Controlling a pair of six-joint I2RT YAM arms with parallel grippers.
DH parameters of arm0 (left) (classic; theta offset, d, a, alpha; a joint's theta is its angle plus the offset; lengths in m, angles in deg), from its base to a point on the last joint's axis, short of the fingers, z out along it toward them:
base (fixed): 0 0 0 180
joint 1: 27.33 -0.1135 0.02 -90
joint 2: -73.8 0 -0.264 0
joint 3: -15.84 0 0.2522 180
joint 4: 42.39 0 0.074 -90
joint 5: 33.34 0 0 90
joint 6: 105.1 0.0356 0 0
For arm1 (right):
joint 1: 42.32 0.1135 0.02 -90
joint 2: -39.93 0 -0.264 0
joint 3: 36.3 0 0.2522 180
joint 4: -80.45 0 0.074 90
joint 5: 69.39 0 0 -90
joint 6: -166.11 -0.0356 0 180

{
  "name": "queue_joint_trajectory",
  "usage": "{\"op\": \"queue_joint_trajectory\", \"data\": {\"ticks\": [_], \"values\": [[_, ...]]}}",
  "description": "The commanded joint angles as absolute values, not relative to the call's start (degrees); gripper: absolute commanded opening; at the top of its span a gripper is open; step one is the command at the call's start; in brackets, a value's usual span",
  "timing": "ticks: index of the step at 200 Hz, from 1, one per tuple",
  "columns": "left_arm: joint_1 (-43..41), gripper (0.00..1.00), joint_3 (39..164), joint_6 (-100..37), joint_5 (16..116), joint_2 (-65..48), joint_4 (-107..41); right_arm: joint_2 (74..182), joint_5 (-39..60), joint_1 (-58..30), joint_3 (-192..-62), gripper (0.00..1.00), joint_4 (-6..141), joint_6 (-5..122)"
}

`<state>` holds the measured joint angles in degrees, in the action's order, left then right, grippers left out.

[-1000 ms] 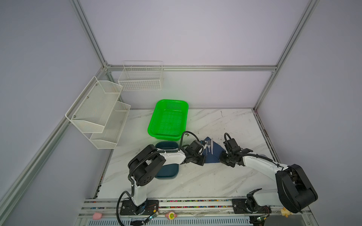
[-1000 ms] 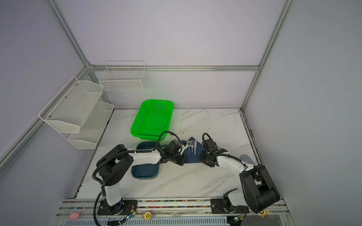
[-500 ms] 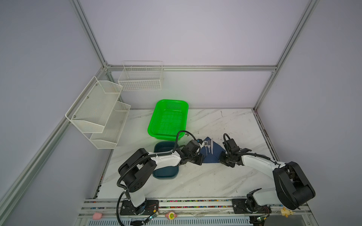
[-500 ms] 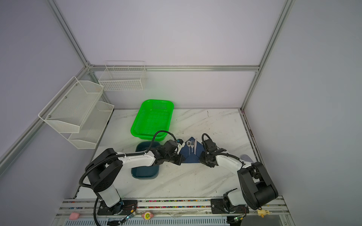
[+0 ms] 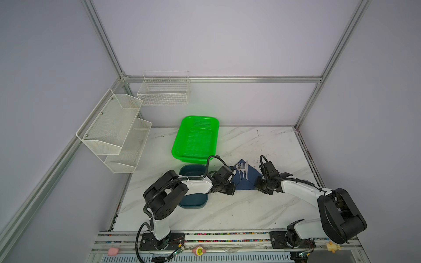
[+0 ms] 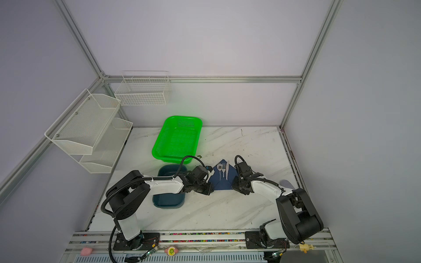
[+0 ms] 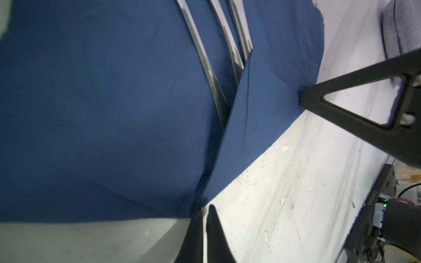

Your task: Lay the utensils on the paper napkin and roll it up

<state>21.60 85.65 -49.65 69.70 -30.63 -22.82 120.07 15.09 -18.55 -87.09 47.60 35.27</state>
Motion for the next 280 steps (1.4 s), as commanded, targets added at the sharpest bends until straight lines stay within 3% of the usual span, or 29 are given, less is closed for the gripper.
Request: {"op": "queue_joint_trajectory", "data": {"ticks": [1, 33, 73, 114, 249, 280], "values": [[21.82, 0.08, 87.19, -50.63, 67.94, -30.04, -22.15, 119.98, 15.16, -18.73, -86.73, 0.19, 45.95, 34.63], [21.79, 0.09, 87.21, -50.13, 67.66, -28.35, -20.93, 119.73, 15.16, -18.68, -86.71, 0.19, 45.95, 34.63], [22.33, 0.17, 88.93, -47.80, 72.96, -22.29, -25.03, 119.50, 15.14, -18.74, -86.65, 0.19, 45.95, 34.56], [22.73, 0.16, 96.16, -47.90, 82.25, -28.83, -27.75, 119.60, 15.04, -18.68, -86.40, 0.19, 46.03, 34.55], [24.54, 0.13, 106.80, -48.85, 75.80, -40.52, -22.83, 118.89, 14.99, -18.70, -85.94, 0.19, 46.01, 34.33], [24.84, 0.07, 108.59, -48.67, 75.30, -42.08, -21.78, 118.93, 14.99, -18.72, -85.84, 0.19, 45.95, 34.10]]}}
